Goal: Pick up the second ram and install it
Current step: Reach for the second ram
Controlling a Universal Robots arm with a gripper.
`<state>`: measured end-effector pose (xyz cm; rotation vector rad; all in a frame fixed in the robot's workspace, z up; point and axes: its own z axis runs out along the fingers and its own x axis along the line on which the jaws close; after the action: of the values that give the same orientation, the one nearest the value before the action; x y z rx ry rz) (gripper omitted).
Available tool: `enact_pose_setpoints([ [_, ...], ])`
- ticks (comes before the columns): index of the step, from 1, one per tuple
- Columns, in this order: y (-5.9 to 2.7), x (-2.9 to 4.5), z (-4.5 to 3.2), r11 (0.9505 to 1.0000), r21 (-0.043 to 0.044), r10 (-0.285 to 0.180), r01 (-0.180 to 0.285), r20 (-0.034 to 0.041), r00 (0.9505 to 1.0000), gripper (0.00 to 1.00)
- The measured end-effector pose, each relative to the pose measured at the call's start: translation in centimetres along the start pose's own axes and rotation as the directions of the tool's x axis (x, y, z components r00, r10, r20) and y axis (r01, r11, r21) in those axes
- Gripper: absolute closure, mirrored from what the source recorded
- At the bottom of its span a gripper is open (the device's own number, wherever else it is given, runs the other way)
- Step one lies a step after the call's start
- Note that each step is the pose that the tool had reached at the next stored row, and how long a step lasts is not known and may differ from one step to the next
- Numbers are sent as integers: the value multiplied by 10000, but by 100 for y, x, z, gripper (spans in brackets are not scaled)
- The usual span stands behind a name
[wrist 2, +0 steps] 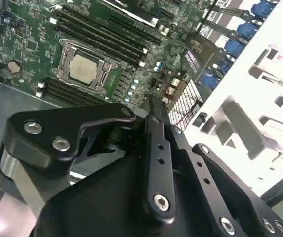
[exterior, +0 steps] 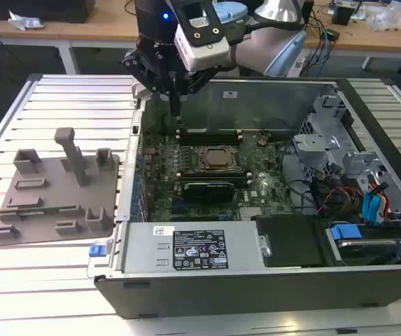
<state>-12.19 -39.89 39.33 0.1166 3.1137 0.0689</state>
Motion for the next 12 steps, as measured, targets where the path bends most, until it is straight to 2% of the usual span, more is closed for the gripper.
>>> enact_pose_setpoints([
  [1, -2, 22, -2, 10000, 3, 1, -1, -2, 10000, 90],
  [2, -15, 202, -5, 10000, 0, -1, 1, 1, 10000, 90],
  [3, -22, 292, -7, 10000, 0, 0, 0, 1, 10000, 90],
  [5, -28, 382, -9, 10000, 0, 1, -1, 1, 10000, 90],
  [7, -44, 595, -11, 10000, 0, 2, -2, 1, 10000, 90],
  [8, -51, 674, -12, 10000, 0, -1, 1, 1, 10000, 90],
  [10, -62, 828, -14, 10000, 1, 0, 0, 1, 10000, 90],
  [12, -72, 931, -12, 10000, 0, 1, -1, 1, 10000, 90],
])
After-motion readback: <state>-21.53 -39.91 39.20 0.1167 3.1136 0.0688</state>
